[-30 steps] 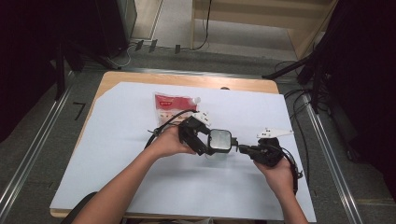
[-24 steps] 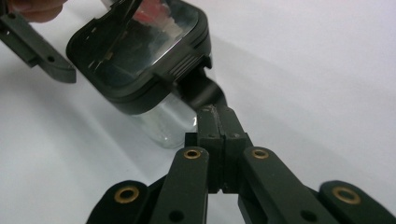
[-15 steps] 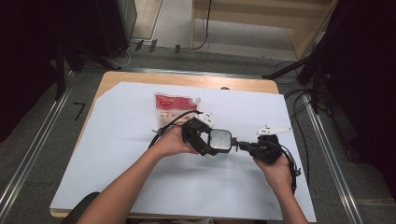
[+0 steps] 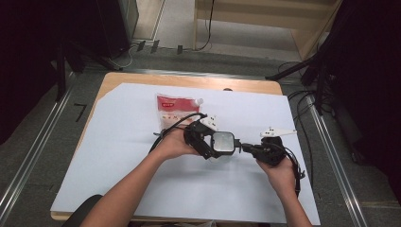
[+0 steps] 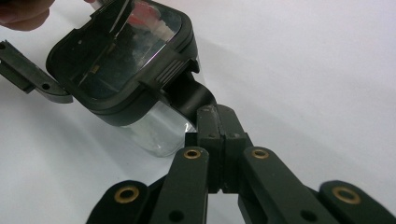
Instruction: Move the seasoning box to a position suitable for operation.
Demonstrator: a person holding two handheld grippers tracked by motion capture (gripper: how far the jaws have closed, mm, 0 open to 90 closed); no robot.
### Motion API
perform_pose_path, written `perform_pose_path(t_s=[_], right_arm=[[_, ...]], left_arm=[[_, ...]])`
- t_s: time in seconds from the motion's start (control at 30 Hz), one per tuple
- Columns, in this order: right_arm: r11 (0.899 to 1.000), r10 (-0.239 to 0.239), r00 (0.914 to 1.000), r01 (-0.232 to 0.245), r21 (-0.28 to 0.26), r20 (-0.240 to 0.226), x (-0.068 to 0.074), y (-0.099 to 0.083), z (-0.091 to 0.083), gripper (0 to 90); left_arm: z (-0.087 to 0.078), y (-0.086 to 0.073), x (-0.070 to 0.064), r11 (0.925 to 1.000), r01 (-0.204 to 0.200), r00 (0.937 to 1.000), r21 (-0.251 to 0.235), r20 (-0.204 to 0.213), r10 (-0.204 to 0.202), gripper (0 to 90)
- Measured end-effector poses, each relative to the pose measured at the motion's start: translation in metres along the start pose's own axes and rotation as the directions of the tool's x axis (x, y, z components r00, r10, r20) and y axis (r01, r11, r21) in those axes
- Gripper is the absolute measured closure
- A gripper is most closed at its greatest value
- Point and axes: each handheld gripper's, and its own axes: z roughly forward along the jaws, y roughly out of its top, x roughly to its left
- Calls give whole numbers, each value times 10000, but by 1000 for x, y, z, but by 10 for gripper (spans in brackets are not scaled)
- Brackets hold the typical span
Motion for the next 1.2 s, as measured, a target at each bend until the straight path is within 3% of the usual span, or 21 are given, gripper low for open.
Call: perform_pose_path(t_s=[0.9, 1.1, 1.2], right_arm=[[10000, 5, 10000, -5, 69, -89, 2, -1, 0, 900], [10000, 5, 9999, -4, 57, -113, 1, -1, 0, 900], [10000, 4, 9999, -3, 61, -136, 2, -1, 0, 900]], left_arm=[[-10, 15, -7, 9998, -173, 9997, -129, -148, 171, 176], [-12, 18, -8, 9998, -3, 9999, -208, -165, -1, 174], [-17, 21, -7, 9979, 279, 9996, -589, 69, -275, 190]])
